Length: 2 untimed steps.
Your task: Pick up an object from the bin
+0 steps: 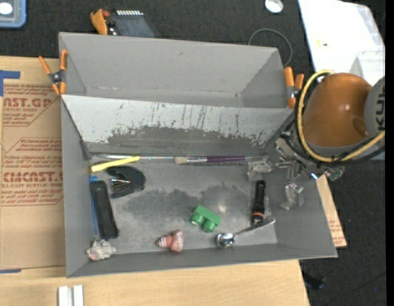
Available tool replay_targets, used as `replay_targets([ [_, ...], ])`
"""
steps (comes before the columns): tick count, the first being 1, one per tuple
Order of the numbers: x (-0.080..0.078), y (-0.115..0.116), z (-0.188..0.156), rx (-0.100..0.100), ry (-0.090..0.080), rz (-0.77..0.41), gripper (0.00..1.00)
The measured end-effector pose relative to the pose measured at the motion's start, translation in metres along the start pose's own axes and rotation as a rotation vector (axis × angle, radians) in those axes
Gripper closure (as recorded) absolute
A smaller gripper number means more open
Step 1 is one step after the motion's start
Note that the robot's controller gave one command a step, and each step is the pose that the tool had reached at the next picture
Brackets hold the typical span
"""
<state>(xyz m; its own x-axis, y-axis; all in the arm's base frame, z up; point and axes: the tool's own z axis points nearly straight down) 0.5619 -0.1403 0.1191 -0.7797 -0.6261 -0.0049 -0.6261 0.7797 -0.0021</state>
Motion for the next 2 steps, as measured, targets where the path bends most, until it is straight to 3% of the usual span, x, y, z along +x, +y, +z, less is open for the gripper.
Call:
replay_targets([
  [1, -0.004, 0.008, 0.036, -0.012, -0.015, -0.403, 0.0],
  [2, 0.007, 0.005, 0.047, -0.004, -0.02, -0.558, 1.0],
])
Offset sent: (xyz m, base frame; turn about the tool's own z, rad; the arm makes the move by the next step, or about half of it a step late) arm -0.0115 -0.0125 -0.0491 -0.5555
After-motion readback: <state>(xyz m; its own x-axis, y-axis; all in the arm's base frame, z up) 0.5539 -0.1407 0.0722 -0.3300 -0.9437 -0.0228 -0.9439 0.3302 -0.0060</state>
